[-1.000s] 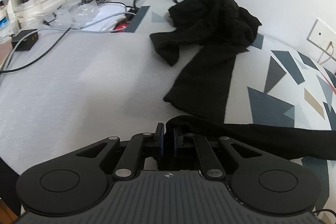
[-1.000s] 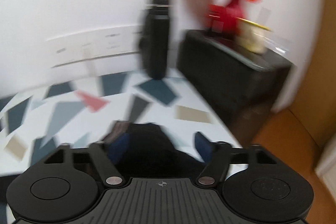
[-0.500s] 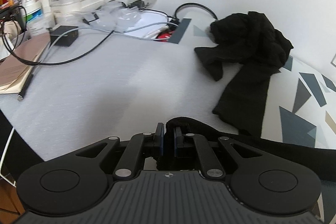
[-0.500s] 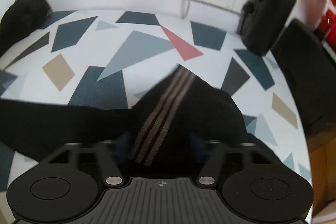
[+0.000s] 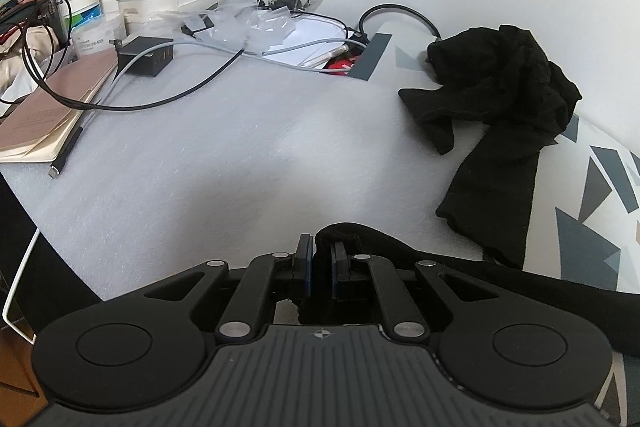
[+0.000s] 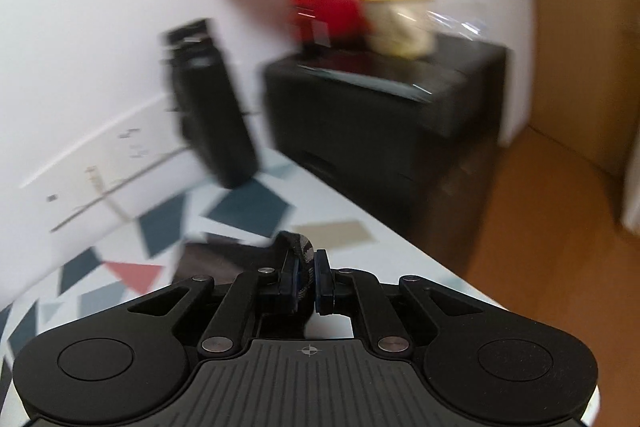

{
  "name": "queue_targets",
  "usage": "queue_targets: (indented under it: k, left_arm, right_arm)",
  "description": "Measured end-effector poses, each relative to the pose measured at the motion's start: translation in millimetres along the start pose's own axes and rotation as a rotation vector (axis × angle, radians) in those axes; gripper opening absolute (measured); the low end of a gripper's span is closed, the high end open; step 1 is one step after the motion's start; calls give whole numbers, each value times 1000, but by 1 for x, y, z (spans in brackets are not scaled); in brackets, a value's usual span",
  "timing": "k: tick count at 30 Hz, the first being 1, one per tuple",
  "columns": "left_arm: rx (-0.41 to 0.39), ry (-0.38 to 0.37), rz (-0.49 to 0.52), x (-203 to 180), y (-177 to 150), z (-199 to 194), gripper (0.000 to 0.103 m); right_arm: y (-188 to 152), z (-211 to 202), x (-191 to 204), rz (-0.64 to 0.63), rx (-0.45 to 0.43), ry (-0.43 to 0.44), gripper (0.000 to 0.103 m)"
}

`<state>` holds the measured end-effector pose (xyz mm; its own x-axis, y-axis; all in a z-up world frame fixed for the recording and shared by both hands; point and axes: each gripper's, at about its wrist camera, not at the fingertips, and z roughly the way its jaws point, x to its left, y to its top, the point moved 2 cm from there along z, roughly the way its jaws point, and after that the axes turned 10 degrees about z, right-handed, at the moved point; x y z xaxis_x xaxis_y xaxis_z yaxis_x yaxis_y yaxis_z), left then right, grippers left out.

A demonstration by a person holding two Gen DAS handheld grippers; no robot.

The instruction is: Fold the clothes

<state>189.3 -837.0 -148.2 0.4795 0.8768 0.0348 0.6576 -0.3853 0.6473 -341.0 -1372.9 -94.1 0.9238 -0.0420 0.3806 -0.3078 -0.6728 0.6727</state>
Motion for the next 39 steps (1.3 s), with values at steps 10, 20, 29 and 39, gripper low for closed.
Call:
queue_targets:
  k: [10,20,29,39]
  left_arm:
    - [14,6,10,-2,-1,3,9]
    - [-113,-37,74,-8,26,-23,9]
    - [-47,-104,40,6,31,-34,25]
    - [-5,-355,-489,62,9,-38,25]
  right_arm:
    - [-23,-2,-29,13,54,-75,25]
    - [-80,-5,57,-283,188,133,37]
    - [-135,-14,123,-549,295,287,37]
    - [-166,-21,131,-615,370,294,38]
